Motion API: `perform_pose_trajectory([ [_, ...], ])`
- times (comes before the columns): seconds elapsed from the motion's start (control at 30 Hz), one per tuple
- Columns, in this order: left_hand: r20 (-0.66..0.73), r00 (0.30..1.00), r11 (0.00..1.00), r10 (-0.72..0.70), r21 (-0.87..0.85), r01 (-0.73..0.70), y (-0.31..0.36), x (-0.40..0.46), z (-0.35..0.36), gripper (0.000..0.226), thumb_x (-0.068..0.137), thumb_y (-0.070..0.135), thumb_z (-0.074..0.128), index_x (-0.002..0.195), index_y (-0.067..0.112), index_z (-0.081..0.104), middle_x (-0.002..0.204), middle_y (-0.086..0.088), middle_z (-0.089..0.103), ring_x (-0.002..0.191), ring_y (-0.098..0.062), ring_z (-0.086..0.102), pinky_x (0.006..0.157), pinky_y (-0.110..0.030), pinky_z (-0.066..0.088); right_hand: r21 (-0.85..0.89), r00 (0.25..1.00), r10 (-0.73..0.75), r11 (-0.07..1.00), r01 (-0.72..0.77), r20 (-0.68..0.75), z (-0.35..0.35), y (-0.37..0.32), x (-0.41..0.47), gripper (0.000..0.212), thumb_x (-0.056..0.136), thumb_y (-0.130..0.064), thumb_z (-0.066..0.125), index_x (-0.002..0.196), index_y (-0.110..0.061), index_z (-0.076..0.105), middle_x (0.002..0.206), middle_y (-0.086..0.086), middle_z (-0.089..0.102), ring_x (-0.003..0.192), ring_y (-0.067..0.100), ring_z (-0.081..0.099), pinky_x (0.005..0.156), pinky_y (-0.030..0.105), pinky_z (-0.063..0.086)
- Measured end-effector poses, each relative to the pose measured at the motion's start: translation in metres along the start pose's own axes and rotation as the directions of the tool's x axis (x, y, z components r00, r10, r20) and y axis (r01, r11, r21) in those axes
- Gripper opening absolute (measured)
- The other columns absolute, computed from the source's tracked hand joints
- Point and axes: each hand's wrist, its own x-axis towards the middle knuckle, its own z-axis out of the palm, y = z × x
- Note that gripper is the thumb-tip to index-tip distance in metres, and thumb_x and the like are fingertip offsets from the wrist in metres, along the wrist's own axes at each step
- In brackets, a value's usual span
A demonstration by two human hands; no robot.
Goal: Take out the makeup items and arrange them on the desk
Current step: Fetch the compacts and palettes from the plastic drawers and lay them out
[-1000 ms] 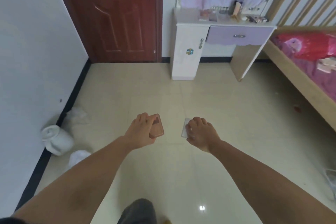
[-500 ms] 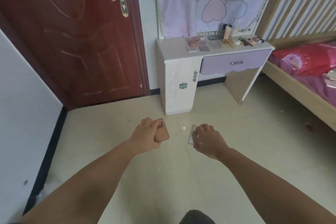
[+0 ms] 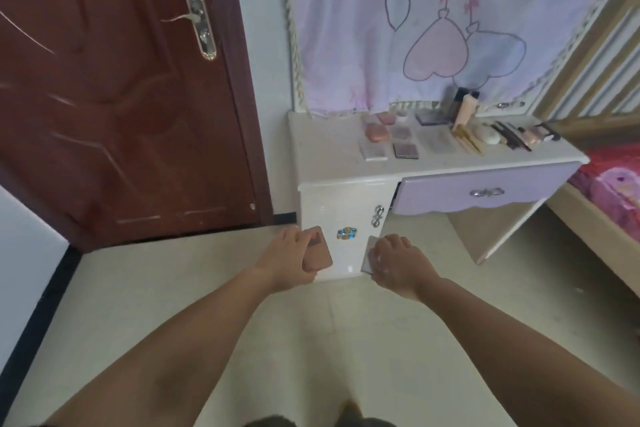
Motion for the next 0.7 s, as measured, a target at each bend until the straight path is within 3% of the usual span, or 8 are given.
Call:
perform_pose_trajectory([
  [0.23, -0.002, 0.998, 0.997, -0.063, -0.038, 0.063, -0.038, 0.147, -0.023, 0.07, 0.076, 0.037, 0.067, 0.134, 0.016, 0.035, 0.127, -0.009, 0.037, 0.121, -0.026, 0.033, 0.101, -0.033, 0.035, 0.037, 0.995, -0.082, 0.996, 0.081, 0.048, -0.033, 0.044, 0.17, 0.043, 0.08, -0.041, 0.06, 0.111, -0.013, 0.048, 0.119, 0.007, 0.048, 0.113, 0.03, 0.045, 0.088, 0.039, 0.045],
  [0.43, 0.04, 0.999, 1.0, -0.024, 0.008, 0.024, -0.088, 0.282, -0.04, 0.068, 0.075, 0.039, 0.066, 0.132, 0.018, 0.036, 0.126, -0.01, 0.038, 0.119, -0.028, 0.037, 0.099, -0.037, 0.039, 0.031, 0.996, -0.069, 0.997, 0.068, 0.049, -0.041, 0.065, 0.31, 0.05, 0.079, -0.041, 0.063, 0.116, -0.013, 0.045, 0.125, 0.009, 0.045, 0.115, 0.031, 0.043, 0.089, 0.039, 0.043],
  [0.7, 0.169, 0.985, 0.999, 0.024, 0.02, -0.028, -0.125, 0.395, -0.046, 0.07, 0.075, 0.041, 0.066, 0.133, 0.019, 0.036, 0.129, -0.011, 0.036, 0.12, -0.03, 0.036, 0.103, -0.037, 0.035, 0.001, 0.972, -0.096, 0.995, 0.098, 0.214, -0.039, 0.082, 0.424, 0.047, 0.08, -0.04, 0.061, 0.116, -0.013, 0.049, 0.127, 0.01, 0.046, 0.116, 0.032, 0.043, 0.094, 0.037, 0.041],
])
